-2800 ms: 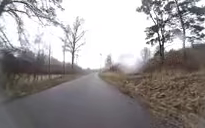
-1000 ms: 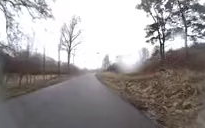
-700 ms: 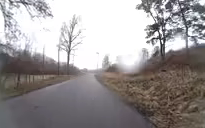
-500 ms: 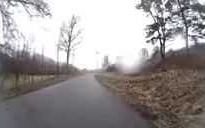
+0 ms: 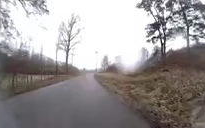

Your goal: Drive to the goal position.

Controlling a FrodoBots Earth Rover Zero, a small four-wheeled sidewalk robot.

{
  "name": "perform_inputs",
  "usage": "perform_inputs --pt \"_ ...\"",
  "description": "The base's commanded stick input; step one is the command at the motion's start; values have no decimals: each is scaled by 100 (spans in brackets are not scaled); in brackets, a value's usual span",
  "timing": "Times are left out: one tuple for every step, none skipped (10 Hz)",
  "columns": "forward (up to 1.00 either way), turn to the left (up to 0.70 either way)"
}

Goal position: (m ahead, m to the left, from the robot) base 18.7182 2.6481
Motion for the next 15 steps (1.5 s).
perform_inputs --pt "51 0" --pt "25 0" --pt "8 0" --pt "21 0" --pt "22 0" --pt "28 4" --pt "43 15" --pt "49 31" --pt "51 50" --pt "49 1" --pt "46 46" --pt "46 46" --pt "46 46" --pt "46 46" --pt "46 22"
